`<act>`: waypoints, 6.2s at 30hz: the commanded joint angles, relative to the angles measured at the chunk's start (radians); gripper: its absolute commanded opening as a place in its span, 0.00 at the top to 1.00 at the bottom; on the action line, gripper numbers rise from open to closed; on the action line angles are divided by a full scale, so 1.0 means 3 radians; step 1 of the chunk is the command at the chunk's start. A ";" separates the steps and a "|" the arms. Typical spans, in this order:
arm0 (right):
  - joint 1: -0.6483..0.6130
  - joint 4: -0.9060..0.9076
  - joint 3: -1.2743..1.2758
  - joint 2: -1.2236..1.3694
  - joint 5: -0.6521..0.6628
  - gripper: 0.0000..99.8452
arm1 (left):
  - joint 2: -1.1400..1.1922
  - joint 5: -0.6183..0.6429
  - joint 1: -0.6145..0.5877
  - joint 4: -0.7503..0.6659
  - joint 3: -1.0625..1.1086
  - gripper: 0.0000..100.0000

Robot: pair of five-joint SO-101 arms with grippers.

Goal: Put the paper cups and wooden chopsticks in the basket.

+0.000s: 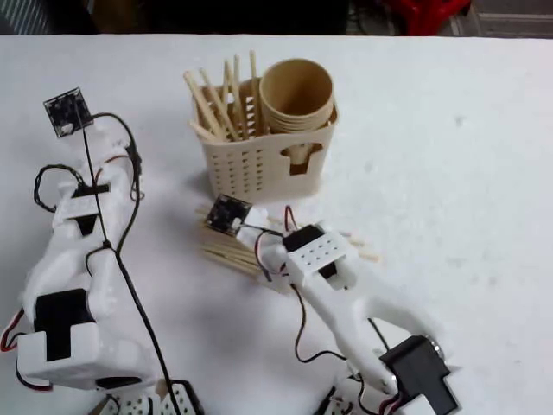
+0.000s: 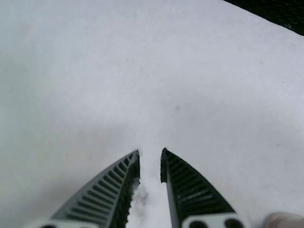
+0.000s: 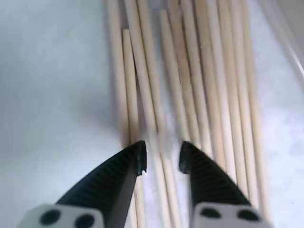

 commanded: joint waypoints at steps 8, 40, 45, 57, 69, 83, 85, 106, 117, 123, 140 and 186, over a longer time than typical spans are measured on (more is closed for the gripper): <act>-0.0018 -0.0054 -0.0015 -0.0110 0.0026 0.93 | -0.0023 -0.0031 -0.0043 0.0020 -0.0153 0.91; 0.0100 -0.0023 0.0051 -0.0442 -0.0159 0.92 | -0.0023 -0.0031 -0.0043 0.0026 -0.0148 0.91; 0.0095 -0.0120 -0.0107 0.0064 -0.0148 0.87 | -0.0023 -0.0031 -0.0043 0.0026 -0.0143 0.91; 0.0120 -0.0095 -0.0348 0.0427 -0.0031 0.98 | -0.0023 -0.0031 -0.0043 0.0026 -0.0148 0.91; 0.0115 0.0023 0.0092 -0.0719 -0.0225 0.98 | -0.0023 -0.0031 -0.0043 0.0026 -0.0153 0.91; 0.0090 -0.0095 0.0128 -0.2284 -0.0767 0.98 | -0.0023 -0.0031 -0.0043 0.0026 -0.0164 0.91; 0.0090 -0.0345 0.0010 -0.2504 -0.0895 0.98 | -0.0023 -0.0031 -0.0038 0.0026 -0.0164 0.91; -0.0120 -0.2631 -0.2250 -0.0401 -0.0972 0.98 | -0.0023 -0.0031 -0.0028 0.0026 -0.0148 0.91; -0.0059 -0.2585 -0.2112 -0.0330 -0.1115 0.82 | -0.0023 -0.0031 -0.0028 0.0026 -0.0153 0.91; 0.0028 -0.2069 -0.2112 -0.0345 -0.1233 0.86 | -0.0023 -0.0031 -0.0028 0.0026 -0.0148 0.91; -0.0043 0.0775 -0.0655 -0.1568 -0.0869 0.96 | -0.0023 -0.0031 -0.0038 0.0026 -0.0159 0.91; -0.0187 -0.0161 0.0189 -0.0381 0.0097 0.98 | -0.0023 -0.0031 -0.0038 0.0026 -0.0153 0.91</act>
